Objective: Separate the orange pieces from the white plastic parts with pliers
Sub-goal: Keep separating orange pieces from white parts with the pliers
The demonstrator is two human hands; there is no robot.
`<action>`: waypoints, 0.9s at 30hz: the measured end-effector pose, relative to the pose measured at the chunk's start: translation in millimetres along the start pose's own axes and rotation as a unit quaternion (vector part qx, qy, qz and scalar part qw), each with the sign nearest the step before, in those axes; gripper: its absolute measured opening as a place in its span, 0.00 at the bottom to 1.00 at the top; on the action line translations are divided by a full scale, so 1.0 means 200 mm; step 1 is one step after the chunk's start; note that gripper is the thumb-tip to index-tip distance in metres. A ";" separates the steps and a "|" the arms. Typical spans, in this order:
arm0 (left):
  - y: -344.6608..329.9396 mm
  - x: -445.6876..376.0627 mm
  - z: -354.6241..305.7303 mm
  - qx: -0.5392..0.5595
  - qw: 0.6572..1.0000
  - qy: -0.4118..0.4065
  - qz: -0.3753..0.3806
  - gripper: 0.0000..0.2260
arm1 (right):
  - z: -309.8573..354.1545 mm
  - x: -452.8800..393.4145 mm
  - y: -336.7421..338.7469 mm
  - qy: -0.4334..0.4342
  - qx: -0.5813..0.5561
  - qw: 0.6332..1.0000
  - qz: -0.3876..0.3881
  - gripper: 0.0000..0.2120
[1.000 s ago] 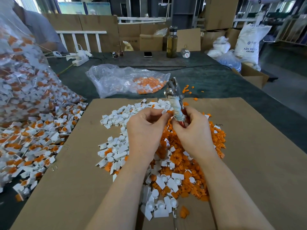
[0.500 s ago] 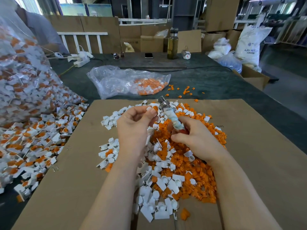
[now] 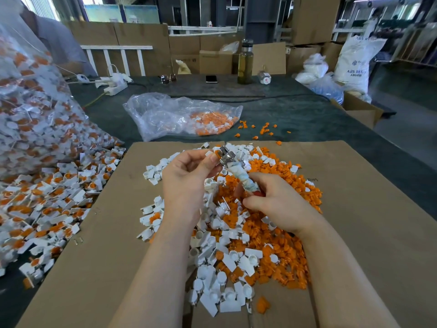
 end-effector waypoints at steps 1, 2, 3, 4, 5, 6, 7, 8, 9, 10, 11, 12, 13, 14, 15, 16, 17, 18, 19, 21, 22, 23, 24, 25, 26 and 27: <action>0.00 0.00 0.00 0.001 1.000 0.001 0.000 0.04 | 0.00 0.00 0.00 0.003 0.003 1.000 -0.003 0.07; 0.00 0.00 0.00 0.004 1.000 0.003 0.000 0.04 | 0.00 0.00 0.00 0.004 0.004 1.000 -0.004 0.08; 0.00 0.00 0.00 0.007 1.000 0.004 -0.001 0.04 | 0.00 0.00 -0.01 0.005 0.002 1.000 -0.004 0.08; 0.00 0.00 0.00 0.009 1.000 0.006 -0.003 0.04 | 0.00 -0.01 -0.01 0.005 -0.002 1.000 -0.004 0.09; 0.00 0.00 0.00 0.011 1.000 0.007 -0.005 0.04 | 0.00 -0.01 -0.01 0.005 -0.004 1.000 -0.005 0.10; 0.00 0.00 0.00 0.014 1.000 0.008 -0.006 0.05 | -0.01 -0.01 -0.01 0.005 -0.003 1.000 -0.007 0.11; 0.00 0.00 0.00 0.018 1.000 0.009 -0.006 0.04 | -0.01 -0.01 -0.01 0.006 -0.002 1.000 -0.008 0.12; 0.00 0.01 0.00 0.025 1.000 0.012 -0.005 0.04 | -0.01 -0.01 -0.01 0.006 0.001 1.000 -0.008 0.12; -0.01 0.01 0.00 0.030 0.999 0.013 -0.004 0.04 | -0.01 -0.01 -0.01 0.008 0.005 1.000 -0.008 0.13; -0.01 0.01 0.00 0.034 0.999 0.015 -0.003 0.04 | -0.01 -0.01 -0.01 0.010 0.010 1.000 -0.006 0.13; -0.01 0.01 0.01 0.035 0.999 0.015 -0.004 0.04 | -0.01 -0.01 -0.01 0.011 0.014 1.000 -0.005 0.13; -0.01 0.01 0.01 0.035 0.999 0.016 -0.005 0.04 | -0.01 -0.02 -0.01 0.010 0.018 1.000 -0.005 0.13; -0.01 0.01 0.01 0.034 0.999 0.017 -0.006 0.05 | -0.01 -0.02 -0.01 0.008 0.023 1.000 -0.006 0.12; -0.01 0.01 0.01 0.030 0.999 0.017 -0.007 0.05 | -0.01 -0.02 -0.01 0.007 0.028 1.000 -0.007 0.12; -0.01 0.01 0.01 0.026 0.999 0.016 -0.008 0.05 | -0.02 -0.02 -0.01 0.006 0.031 0.999 -0.008 0.12; -0.01 0.01 0.01 0.025 1.000 0.017 -0.008 0.05 | -0.02 -0.02 -0.01 0.004 0.032 0.999 -0.009 0.12; -0.01 0.01 0.01 0.024 0.999 0.018 -0.009 0.05 | -0.03 -0.02 -0.02 0.001 0.033 0.999 -0.009 0.11; -0.01 0.01 0.01 0.024 0.999 0.022 -0.009 0.05 | -0.04 -0.02 -0.02 -0.003 0.034 0.999 -0.011 0.11; -0.01 0.01 0.01 0.022 0.999 0.026 -0.009 0.05 | -0.04 -0.03 -0.02 -0.005 0.037 0.999 -0.014 0.10; -0.01 0.01 0.01 0.021 0.999 0.035 -0.007 0.04 | -0.03 -0.03 -0.02 0.002 0.046 0.999 -0.028 0.08; 0.00 0.01 0.00 0.023 0.999 0.039 -0.011 0.04 | -0.02 -0.03 -0.02 0.008 0.055 0.998 -0.038 0.06; 0.03 0.01 0.00 0.032 0.998 0.042 -0.019 0.03 | -0.02 -0.03 -0.02 0.014 0.065 0.997 -0.049 0.05; 0.07 -0.01 -0.01 0.049 0.997 0.051 -0.038 0.04 | -0.01 -0.03 -0.02 0.018 0.073 0.995 -0.063 0.05; 0.12 -0.03 0.00 0.077 0.992 0.068 -0.069 0.04 | -0.01 -0.03 -0.01 0.021 0.081 0.993 -0.078 0.04; 0.19 -0.04 0.00 0.114 0.983 0.093 -0.108 0.06 | -0.01 -0.03 0.00 0.021 0.089 0.991 -0.094 0.04; 0.27 -0.06 0.03 0.154 0.970 0.116 -0.151 0.08 | -0.02 -0.03 0.01 0.019 0.097 0.989 -0.109 0.03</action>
Point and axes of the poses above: each hand's wrist, its own x-axis away from the middle knuckle, its own y-axis out of the back of the hand, z = x × y, the point moved 7 cm from there along -x, towards the middle knuckle, and after that the axes turned 2 degrees about -z, right-handed, at the moved point
